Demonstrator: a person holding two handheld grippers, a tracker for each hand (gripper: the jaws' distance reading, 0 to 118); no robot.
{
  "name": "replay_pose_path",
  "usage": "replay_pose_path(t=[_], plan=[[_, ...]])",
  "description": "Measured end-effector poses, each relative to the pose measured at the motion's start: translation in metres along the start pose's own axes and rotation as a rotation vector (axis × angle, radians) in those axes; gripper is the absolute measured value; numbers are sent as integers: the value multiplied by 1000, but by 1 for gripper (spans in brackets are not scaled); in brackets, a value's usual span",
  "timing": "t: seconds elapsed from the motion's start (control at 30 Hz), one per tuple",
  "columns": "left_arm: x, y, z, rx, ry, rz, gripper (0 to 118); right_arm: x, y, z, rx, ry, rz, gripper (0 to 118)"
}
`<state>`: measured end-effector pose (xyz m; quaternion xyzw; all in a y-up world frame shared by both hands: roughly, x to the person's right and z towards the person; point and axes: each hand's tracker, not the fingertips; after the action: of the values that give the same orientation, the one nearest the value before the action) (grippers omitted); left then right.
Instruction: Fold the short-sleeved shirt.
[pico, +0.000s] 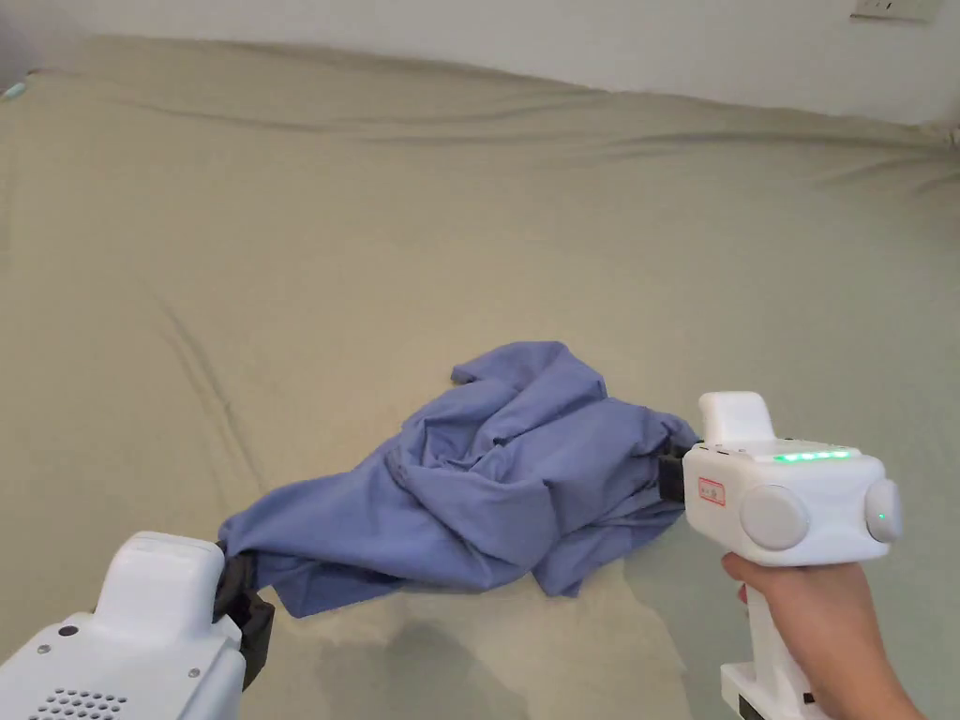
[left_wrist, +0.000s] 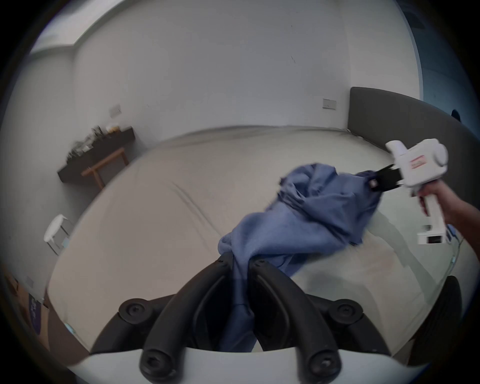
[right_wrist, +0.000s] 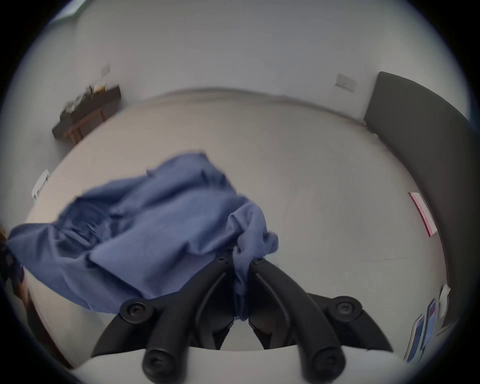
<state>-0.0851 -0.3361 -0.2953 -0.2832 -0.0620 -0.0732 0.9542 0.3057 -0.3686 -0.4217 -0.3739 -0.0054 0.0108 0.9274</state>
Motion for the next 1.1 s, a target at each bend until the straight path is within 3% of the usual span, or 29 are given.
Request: replay_pose_path(t=[0.13, 0.5, 0.83, 1.1], plan=[[-22, 31, 21, 97, 28, 42, 7, 8, 19, 89, 168, 13, -61, 7], [-49, 125, 106, 412, 93, 56, 7, 12, 43, 282, 633, -38, -97, 7], [-66, 204, 178, 616, 103, 69, 7, -17, 74, 393, 944, -170, 53, 7], [-78, 258, 203, 662, 44, 14, 7, -22, 119, 436, 1025, -263, 91, 7]])
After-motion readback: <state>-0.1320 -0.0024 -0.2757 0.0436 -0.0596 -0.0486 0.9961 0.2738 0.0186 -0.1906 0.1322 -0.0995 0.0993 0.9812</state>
